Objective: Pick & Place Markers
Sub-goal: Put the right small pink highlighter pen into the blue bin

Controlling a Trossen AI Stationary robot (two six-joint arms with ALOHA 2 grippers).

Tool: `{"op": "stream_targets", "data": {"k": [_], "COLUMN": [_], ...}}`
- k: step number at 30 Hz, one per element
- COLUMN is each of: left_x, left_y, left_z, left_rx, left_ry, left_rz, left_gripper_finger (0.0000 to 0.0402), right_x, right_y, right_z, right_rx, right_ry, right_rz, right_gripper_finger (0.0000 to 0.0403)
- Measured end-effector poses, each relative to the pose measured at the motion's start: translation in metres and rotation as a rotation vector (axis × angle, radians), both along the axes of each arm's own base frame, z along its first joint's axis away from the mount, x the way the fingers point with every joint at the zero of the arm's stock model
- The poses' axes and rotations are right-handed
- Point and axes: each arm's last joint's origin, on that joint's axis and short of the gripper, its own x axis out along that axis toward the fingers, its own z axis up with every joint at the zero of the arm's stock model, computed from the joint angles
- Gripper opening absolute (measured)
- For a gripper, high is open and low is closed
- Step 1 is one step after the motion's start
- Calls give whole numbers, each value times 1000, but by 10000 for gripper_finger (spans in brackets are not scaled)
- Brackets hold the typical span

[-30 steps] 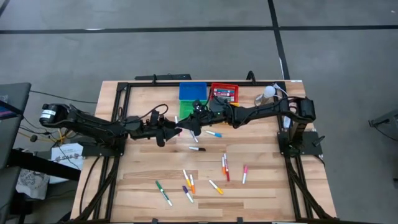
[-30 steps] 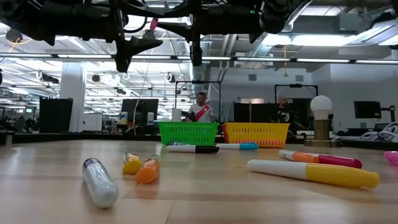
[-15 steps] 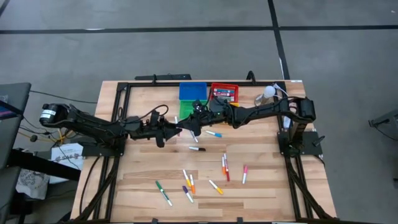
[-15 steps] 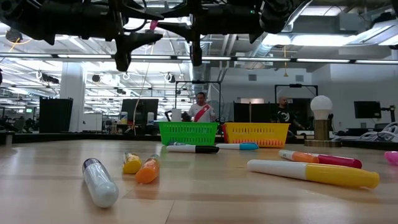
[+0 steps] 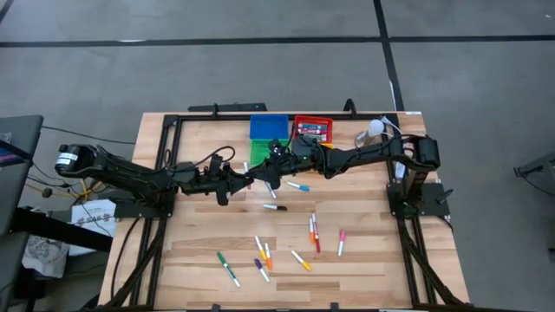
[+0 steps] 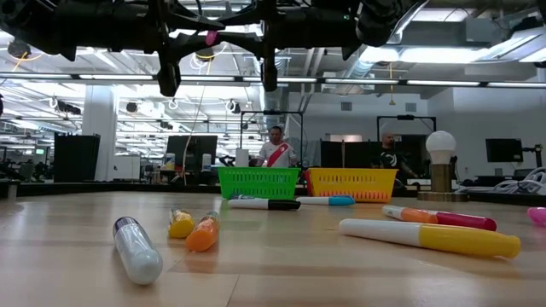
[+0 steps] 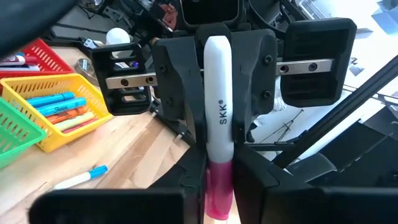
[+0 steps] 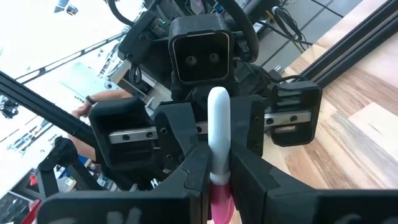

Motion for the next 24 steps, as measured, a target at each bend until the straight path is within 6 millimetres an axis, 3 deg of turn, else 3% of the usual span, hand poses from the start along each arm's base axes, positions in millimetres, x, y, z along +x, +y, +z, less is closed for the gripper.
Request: {"op": "stream_targets", "data": {"k": [14,24], "left_x": [0,0], "left_y": [-1,0], "left_z": [0,-3], "left_rx": [-18,-20], "left_ry": [0,24], "left_rz": [-24,-11], "left_gripper_finger": [49,49], "right_x": [-2,-8], "right_y": [-9,-34], "right_z": [0,2], "right_rx": [-43,-65], "right_ry": [-20,-36], "right_rz": [142,214], "right_gripper_finger": [85,134]}}
